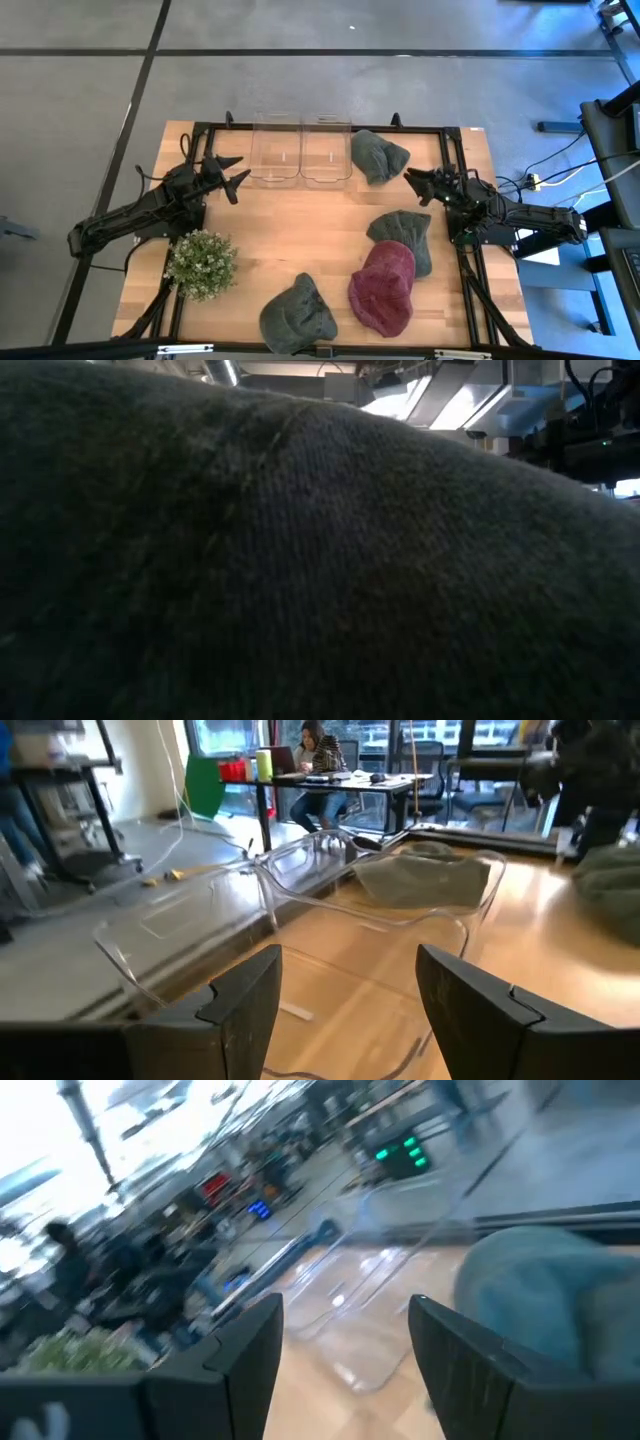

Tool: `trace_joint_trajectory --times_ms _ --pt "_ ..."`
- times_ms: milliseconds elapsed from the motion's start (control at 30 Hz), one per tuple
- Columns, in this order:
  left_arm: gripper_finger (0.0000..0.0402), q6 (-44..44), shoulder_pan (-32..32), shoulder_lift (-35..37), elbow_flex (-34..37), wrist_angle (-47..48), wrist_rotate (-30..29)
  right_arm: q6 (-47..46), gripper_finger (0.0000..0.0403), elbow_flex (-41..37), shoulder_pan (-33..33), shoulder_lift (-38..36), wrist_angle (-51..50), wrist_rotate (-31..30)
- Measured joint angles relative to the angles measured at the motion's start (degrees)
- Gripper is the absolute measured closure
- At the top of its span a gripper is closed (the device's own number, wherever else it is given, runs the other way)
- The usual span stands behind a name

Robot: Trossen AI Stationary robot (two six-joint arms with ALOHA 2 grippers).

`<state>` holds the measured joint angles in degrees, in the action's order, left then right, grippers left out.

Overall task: Pick & Place hat
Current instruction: Put the top black cap into the right transparent bin

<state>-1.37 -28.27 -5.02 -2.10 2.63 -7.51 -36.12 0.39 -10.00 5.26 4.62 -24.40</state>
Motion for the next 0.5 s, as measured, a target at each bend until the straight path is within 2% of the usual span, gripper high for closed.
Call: trace_joint_trajectory --times_ms 100,167,367,500 --pt "0.0174 -1.00 0.00 -0.01 0.01 -0.30 0.00 -1.30 0.0186 0.01 0.00 0.00 0.18 -5.74" --pt "0.0174 2.00 0.07 -0.01 0.01 -1.48 0.03 -1.43 0.0186 0.00 -0.01 0.00 0.34 -9.06" --pt "0.0174 21.50 0.10 -0.03 0.01 -4.04 -0.21 -1.12 0.0186 -0.01 -0.02 0.00 0.28 -11.84" --pt "0.0174 29.97 -0.07 -0.08 0.01 -7.10 -2.53 -1.10 0.0186 0.00 -0.02 -0.01 0.28 -13.80"
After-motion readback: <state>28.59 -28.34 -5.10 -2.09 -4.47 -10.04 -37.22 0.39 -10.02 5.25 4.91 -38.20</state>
